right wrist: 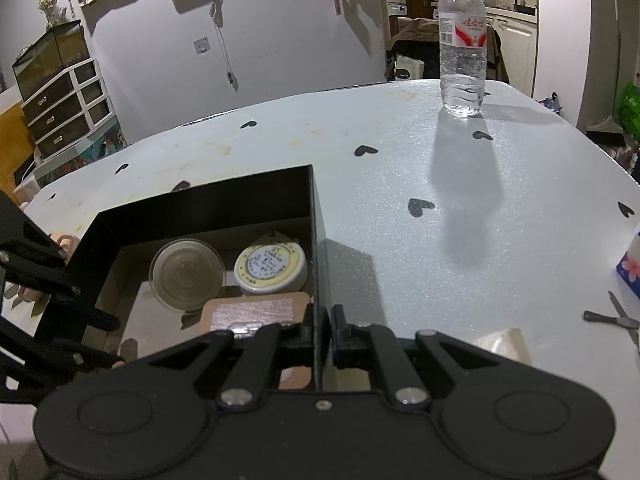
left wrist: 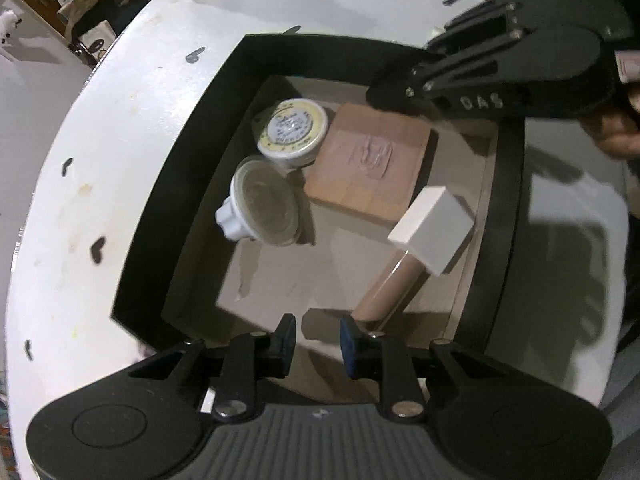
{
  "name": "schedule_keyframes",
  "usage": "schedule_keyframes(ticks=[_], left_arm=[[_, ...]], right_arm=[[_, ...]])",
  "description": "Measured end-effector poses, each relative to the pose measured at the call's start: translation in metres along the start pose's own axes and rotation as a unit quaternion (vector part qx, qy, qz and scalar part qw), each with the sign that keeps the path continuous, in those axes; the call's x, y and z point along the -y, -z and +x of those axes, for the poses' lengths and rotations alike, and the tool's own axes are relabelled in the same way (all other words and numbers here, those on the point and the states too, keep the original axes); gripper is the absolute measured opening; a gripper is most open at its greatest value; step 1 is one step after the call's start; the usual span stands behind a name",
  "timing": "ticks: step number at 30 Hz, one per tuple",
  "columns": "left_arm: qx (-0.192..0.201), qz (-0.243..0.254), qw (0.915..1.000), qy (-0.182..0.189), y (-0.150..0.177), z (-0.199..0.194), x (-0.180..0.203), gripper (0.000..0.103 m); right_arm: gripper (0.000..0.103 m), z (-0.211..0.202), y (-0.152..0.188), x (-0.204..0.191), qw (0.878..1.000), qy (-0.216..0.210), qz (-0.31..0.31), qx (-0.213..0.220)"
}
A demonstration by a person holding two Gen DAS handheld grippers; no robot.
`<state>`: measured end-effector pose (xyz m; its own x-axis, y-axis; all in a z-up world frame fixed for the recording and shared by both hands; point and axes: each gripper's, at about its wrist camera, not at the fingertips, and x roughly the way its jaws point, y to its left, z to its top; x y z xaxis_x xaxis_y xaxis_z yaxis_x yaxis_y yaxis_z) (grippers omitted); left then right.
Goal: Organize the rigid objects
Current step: 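Move the left tool to the pink scissors and grasp them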
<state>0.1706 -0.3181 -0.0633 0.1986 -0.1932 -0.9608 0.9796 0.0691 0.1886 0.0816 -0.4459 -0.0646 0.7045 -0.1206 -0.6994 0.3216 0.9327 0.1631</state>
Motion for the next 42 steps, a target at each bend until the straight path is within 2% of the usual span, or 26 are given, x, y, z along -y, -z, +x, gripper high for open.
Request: schedule_keyframes(ticks=[6, 17, 19, 21, 22, 26, 30, 34, 37, 42], left_arm=[[0.015, -0.020, 0.9980, 0.058, -0.013, 0.002, 0.003, 0.024], [0.047, -0.047, 0.9890, 0.132, -0.041, -0.002, 0.010, 0.025], [0.048, -0.049, 0.9890, 0.131, -0.043, -0.001, 0.010, 0.026], [0.052, -0.057, 0.9876, 0.136, -0.045, -0.002, 0.006, 0.040], [0.056, -0.061, 0.9871, 0.137, -0.043, -0.004, 0.005, 0.042], [0.071, -0.070, 0.9861, 0.132, -0.040, -0.013, 0.006, 0.042], [0.094, -0.088, 0.9838, 0.125, -0.031, -0.030, 0.010, 0.049], [0.129, -0.112, 0.9782, 0.119, -0.013, -0.049, 0.006, 0.054], [0.154, -0.129, 0.9748, 0.098, 0.008, -0.067, -0.003, 0.055], [0.198, -0.168, 0.9646, 0.047, 0.048, -0.089, -0.017, 0.080]], right_arm=[[0.007, 0.001, 0.000, 0.000, 1.000, -0.005, 0.002, 0.000], [0.008, 0.003, -0.002, 0.000, 1.000, -0.009, 0.001, -0.002], [0.009, 0.003, -0.002, 0.000, 1.000, -0.009, 0.002, -0.002], [0.009, 0.003, -0.002, 0.000, 1.000, -0.010, 0.005, -0.002], [0.009, 0.003, -0.002, 0.000, 1.000, -0.011, 0.006, -0.002], [0.008, 0.003, 0.000, 0.001, 1.000, -0.010, 0.014, -0.002], [0.008, 0.001, 0.001, 0.002, 1.000, -0.006, 0.027, -0.003], [0.008, -0.002, 0.004, 0.002, 0.999, 0.002, 0.051, -0.004], [0.008, -0.004, 0.006, 0.001, 0.998, 0.011, 0.065, -0.003], [0.007, -0.006, 0.010, -0.001, 0.997, 0.026, 0.070, 0.000]])
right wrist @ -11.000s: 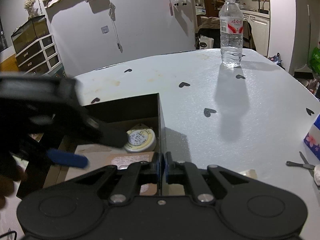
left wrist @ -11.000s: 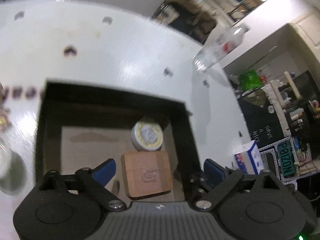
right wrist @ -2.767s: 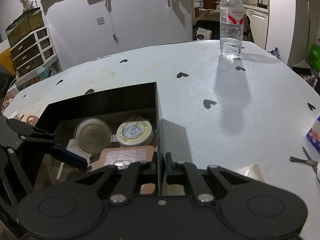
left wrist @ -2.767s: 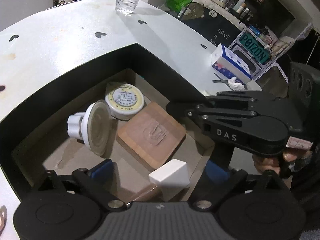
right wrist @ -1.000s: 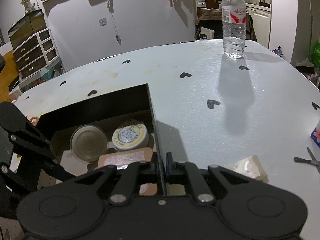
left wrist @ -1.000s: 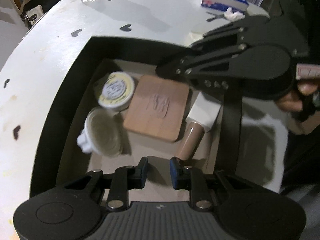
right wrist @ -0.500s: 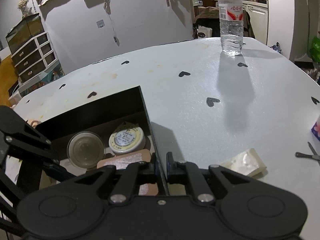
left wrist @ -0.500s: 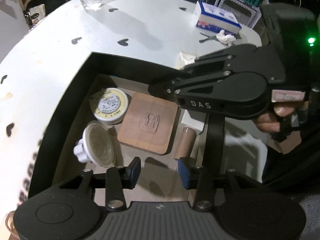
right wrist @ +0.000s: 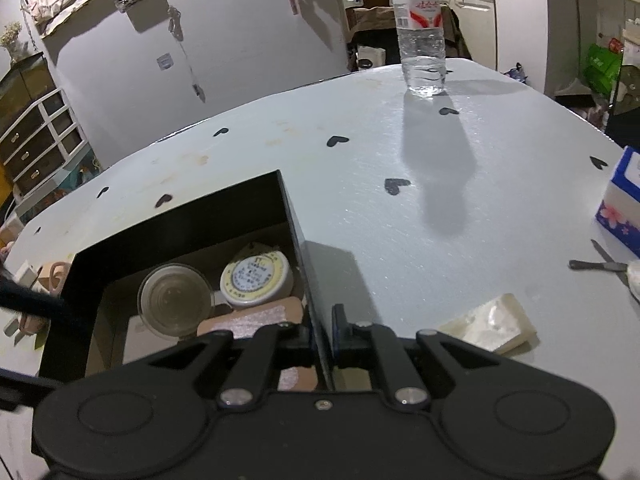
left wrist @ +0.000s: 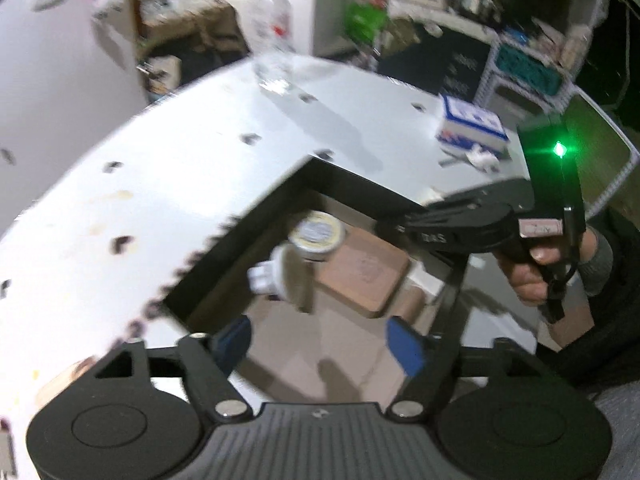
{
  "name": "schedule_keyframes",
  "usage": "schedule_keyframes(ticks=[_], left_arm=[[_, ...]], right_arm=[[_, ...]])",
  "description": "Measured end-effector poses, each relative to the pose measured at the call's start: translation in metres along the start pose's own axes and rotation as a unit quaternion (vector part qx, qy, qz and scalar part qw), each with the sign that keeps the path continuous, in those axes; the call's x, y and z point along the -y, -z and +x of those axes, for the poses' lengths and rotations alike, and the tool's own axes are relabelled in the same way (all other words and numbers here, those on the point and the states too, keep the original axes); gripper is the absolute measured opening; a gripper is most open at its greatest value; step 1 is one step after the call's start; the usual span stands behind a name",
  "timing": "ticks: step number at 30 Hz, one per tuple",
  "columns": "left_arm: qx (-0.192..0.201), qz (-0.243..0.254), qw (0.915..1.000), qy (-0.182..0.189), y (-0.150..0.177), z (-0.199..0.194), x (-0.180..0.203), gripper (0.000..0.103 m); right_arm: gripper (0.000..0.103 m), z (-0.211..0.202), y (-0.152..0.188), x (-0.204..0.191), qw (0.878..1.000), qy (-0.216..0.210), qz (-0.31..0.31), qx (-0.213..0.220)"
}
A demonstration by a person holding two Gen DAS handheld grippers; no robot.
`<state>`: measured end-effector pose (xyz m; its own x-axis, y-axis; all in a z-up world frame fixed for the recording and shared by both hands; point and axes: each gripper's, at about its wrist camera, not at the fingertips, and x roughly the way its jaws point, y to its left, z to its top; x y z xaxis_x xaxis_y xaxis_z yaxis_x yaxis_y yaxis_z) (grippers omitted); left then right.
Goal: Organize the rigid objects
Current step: 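Move the left tool to the pink scissors and grasp them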
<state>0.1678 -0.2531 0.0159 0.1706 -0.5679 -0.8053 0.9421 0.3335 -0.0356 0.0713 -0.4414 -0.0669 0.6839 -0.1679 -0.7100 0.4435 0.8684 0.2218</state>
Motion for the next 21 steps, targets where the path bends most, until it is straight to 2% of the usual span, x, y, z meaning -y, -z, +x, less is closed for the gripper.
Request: schedule_keyframes(ticks=[3, 8, 12, 16, 21], left_arm=[[0.026, -0.023, 0.9987, -0.036, 0.016, -0.017, -0.011, 0.093], [0.059, -0.057, 0.9926, -0.090, 0.040, -0.039, -0.026, 0.100], [0.089, -0.082, 0.9832, -0.136, 0.059, -0.047, -0.037, 0.103], [0.098, -0.128, 0.9694, -0.185, 0.077, -0.042, -0.053, 0.103], [0.098, -0.177, 0.9470, -0.249, 0.098, -0.026, -0.076, 0.103]], right_arm=[[0.007, -0.002, 0.002, -0.001, 1.000, 0.006, 0.000, 0.002], [0.007, -0.004, 0.005, -0.001, 1.000, 0.014, 0.003, 0.005], [0.007, -0.005, 0.007, -0.003, 1.000, 0.020, 0.003, 0.007], [0.007, -0.006, 0.008, -0.005, 1.000, 0.024, 0.001, 0.008], [0.007, -0.007, 0.008, -0.007, 1.000, 0.028, -0.004, 0.008]])
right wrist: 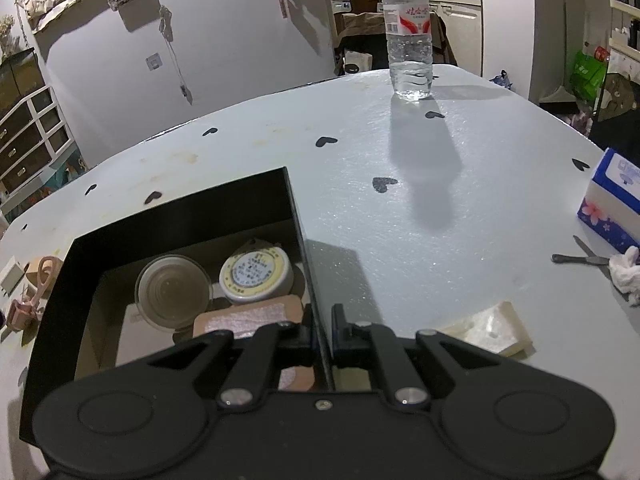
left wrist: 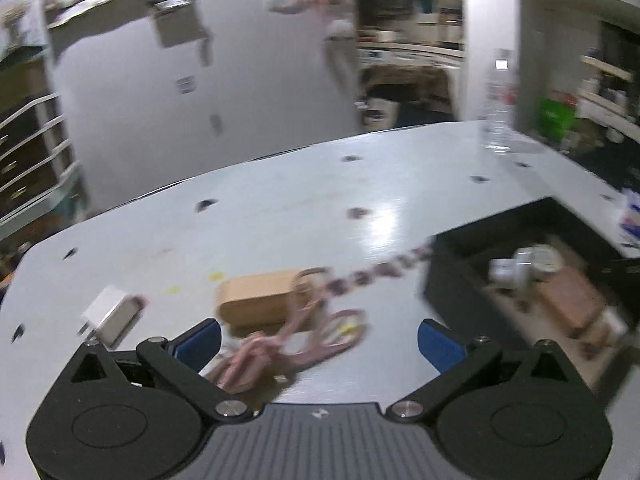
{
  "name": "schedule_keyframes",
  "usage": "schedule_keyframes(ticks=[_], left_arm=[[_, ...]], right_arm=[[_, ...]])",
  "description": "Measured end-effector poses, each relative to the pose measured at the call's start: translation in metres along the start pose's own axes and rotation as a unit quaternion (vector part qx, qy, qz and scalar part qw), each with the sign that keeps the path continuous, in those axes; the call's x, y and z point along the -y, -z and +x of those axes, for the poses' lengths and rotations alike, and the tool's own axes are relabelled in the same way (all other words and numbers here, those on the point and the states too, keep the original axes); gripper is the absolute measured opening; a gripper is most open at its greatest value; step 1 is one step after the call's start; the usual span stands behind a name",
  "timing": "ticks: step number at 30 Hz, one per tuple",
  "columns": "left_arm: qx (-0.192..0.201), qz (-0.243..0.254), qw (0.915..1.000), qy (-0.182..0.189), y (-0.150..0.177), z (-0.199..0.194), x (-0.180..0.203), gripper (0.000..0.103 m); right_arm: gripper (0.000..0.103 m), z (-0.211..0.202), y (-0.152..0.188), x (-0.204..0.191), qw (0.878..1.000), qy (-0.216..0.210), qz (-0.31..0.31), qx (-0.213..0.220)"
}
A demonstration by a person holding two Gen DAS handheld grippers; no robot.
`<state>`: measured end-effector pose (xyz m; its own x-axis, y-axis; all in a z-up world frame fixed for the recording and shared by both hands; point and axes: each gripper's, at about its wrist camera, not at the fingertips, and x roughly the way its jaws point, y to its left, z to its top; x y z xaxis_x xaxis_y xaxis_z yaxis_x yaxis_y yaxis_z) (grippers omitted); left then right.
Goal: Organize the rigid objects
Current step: 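Move the left tool to the pink scissors and grasp them, then carry the pink scissors into the box and release them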
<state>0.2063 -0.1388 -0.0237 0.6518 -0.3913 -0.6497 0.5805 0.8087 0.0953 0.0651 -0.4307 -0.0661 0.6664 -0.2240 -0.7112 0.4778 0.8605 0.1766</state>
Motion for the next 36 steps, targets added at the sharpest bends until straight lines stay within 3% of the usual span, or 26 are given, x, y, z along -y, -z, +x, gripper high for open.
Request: schedule_keyframes(ticks=[4, 7, 11, 15, 22, 24, 31, 36], left_arm=[[-0.009, -0.035, 0.9985, -0.041, 0.009, 0.016, -0.017, 0.102], [0.011, -0.042, 0.9977, -0.052, 0.017, 0.021, -0.025, 0.092], [-0.012, -0.014, 0.9976, -0.066, 0.023, 0.035, -0.023, 0.059], [-0.023, -0.004, 0.9981, -0.057, 0.028, 0.040, -0.022, 0.038], [-0.012, 0.002, 0.9980, -0.062, 0.030, 0.036, -0.016, 0.033], [-0.008, -0.013, 0.9985, -0.053, 0.030, 0.033, -0.019, 0.018], [0.008, -0.050, 0.9984, -0.026, 0.027, 0.015, -0.021, 0.017], [0.053, -0.048, 0.9971, 0.027, 0.006, -0.015, -0.007, 0.017]], right_arm=[[0.007, 0.000, 0.000, -0.001, 1.000, 0.001, -0.004, 0.000], [0.007, 0.000, 0.000, -0.001, 1.000, 0.003, -0.006, 0.000], [0.007, 0.000, 0.000, -0.001, 1.000, 0.004, -0.007, 0.000], [0.007, 0.000, 0.000, -0.001, 1.000, 0.004, -0.008, -0.001], [0.007, 0.000, 0.001, -0.001, 1.000, 0.004, -0.008, -0.001], [0.007, 0.000, 0.001, -0.001, 1.000, 0.004, -0.008, -0.001], [0.007, 0.000, 0.001, -0.001, 1.000, 0.003, -0.008, -0.001], [0.007, 0.001, 0.001, -0.001, 1.000, 0.002, -0.008, -0.003]])
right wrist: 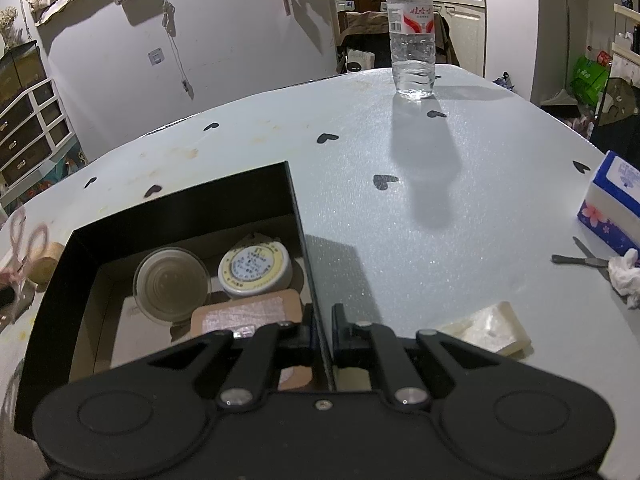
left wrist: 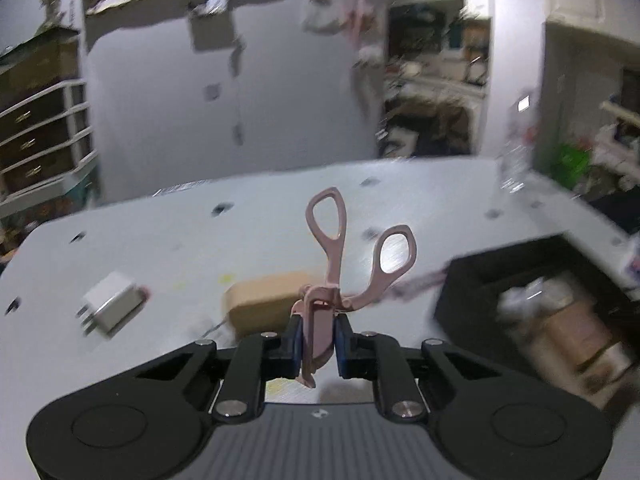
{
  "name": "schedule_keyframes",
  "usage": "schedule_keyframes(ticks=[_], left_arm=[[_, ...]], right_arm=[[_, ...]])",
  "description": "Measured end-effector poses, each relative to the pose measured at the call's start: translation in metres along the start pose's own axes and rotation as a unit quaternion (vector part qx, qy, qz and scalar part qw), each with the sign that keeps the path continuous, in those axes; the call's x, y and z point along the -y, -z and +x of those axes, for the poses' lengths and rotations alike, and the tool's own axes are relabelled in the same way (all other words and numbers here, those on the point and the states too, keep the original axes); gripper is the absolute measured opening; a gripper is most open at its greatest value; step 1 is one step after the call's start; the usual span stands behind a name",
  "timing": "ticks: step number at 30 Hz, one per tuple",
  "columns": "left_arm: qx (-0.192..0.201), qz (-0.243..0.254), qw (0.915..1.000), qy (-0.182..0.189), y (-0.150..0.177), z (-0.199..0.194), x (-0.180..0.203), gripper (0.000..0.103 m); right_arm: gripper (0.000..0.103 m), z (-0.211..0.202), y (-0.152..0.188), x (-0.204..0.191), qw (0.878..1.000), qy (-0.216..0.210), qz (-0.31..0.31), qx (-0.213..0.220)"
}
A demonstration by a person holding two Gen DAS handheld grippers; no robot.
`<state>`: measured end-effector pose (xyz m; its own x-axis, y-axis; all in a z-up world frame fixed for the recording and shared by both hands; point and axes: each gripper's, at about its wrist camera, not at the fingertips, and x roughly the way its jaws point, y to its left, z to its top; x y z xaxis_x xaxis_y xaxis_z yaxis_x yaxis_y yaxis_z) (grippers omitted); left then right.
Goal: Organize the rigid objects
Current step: 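Carry the pink scissors into the box and release them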
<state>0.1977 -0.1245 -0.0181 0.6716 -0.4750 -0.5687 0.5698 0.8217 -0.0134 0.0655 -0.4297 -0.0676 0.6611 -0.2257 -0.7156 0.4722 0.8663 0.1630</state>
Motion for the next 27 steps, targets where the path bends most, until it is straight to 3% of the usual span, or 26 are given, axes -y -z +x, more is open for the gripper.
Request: schedule_keyframes(ticks=[6, 14, 19, 27], left_arm=[[0.017, 0.026, 0.9933, 0.111, -0.023, -0.019, 0.040, 0.017], [-0.082, 0.075, 0.9716, 0.208, -0.021, 0.014, 0.110, 0.017], [-0.128, 0.099, 0.9596, 0.230, -0.015, 0.041, 0.143, 0.017], [-0.182, 0.089, 0.9604, 0.192, -0.012, 0.076, 0.149, 0.017]], right_arm=[[0.007, 0.000, 0.001, 0.000, 1.000, -0.001, 0.002, 0.000], [0.007, 0.001, 0.001, 0.001, 1.000, -0.002, 0.001, 0.000], [0.007, 0.002, 0.001, 0.002, 1.000, -0.005, 0.001, -0.001], [0.007, 0.001, 0.001, 0.003, 1.000, -0.010, -0.002, -0.002]])
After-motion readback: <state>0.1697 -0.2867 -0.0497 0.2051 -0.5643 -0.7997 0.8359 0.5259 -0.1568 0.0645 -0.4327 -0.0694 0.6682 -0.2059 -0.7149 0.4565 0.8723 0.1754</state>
